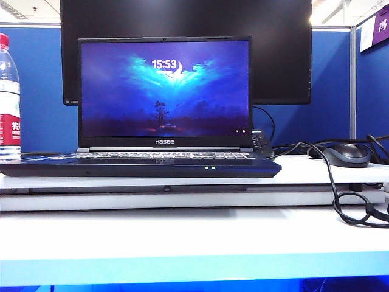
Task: Open the lid of the black laptop.
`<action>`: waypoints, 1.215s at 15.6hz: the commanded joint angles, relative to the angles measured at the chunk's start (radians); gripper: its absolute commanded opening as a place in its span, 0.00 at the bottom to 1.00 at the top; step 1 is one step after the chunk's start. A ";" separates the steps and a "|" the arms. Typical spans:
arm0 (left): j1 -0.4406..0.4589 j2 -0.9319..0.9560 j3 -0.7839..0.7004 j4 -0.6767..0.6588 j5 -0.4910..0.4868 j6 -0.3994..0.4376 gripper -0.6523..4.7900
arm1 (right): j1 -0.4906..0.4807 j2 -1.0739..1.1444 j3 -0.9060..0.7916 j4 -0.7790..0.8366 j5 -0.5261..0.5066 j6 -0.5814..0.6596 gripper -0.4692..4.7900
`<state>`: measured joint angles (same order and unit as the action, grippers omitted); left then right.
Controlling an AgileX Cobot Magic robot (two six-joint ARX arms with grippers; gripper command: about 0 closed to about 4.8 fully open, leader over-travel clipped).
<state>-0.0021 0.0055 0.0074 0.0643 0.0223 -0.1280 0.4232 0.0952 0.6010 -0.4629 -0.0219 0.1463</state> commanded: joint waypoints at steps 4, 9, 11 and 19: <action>-0.001 -0.002 0.000 0.009 0.000 -0.003 0.11 | -0.238 -0.026 -0.290 0.214 0.225 -0.131 0.09; -0.001 -0.002 0.000 0.006 0.000 -0.003 0.11 | -0.364 -0.032 -0.581 0.580 0.129 -0.061 0.09; -0.001 -0.002 0.000 0.003 0.000 -0.003 0.11 | -0.375 -0.047 -0.601 0.597 0.116 -0.060 0.09; -0.001 -0.002 0.000 0.003 0.000 -0.003 0.11 | -0.378 -0.094 -0.600 0.597 0.094 -0.064 0.09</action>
<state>-0.0021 0.0055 0.0074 0.0593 0.0223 -0.1280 0.0452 0.0029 0.0078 0.1211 0.0792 0.0811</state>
